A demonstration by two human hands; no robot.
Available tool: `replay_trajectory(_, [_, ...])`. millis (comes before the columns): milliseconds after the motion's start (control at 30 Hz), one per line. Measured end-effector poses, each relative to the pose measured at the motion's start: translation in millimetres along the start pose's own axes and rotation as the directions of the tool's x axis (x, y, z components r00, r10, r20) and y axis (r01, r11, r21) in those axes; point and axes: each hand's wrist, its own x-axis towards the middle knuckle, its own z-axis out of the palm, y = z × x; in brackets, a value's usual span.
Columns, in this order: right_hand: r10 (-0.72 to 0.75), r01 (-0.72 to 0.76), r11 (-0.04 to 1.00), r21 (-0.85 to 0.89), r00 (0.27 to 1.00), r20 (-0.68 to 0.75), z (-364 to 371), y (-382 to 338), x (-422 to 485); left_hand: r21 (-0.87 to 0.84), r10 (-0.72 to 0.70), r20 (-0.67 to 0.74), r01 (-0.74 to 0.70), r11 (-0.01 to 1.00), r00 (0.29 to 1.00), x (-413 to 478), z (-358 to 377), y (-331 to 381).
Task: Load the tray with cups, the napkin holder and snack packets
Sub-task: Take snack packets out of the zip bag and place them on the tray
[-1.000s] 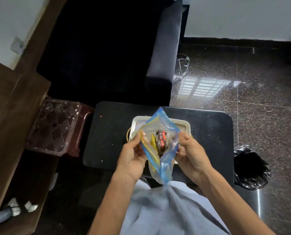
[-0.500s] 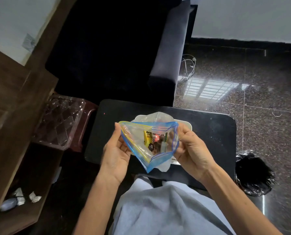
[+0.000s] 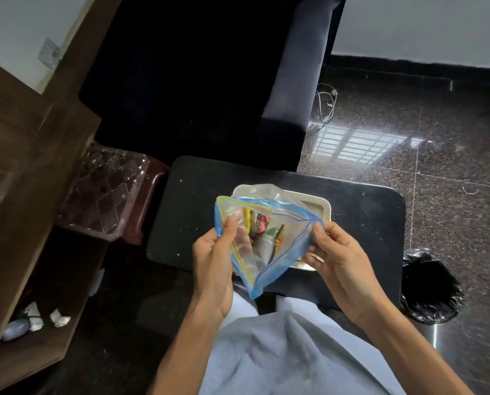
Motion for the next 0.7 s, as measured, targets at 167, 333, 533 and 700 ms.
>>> replay_trajectory(167, [-0.294,0.074,0.656,-0.751,0.941,-0.164,12,12,-13,-0.003,0.025,0.061,-0.025,1.000,0.998,8,-27,21])
replay_trajectory(333, [-0.527,0.589,0.192,-0.785,0.737,0.424,83,-2,-8,0.029,0.053,0.081,-0.056,0.998,0.995,28,-63,38])
replay_trajectory(533, [0.239,0.704,-0.266,-0.658,0.710,0.663,155,25,53,-0.032,0.019,0.095,-0.016,0.999,0.995,41,-90,47])
replay_trajectory(700, [0.367,0.633,-0.710,-0.309,0.706,0.605,173,83,87,0.028,-0.006,0.137,0.003,1.000,0.991,52,-107,54])
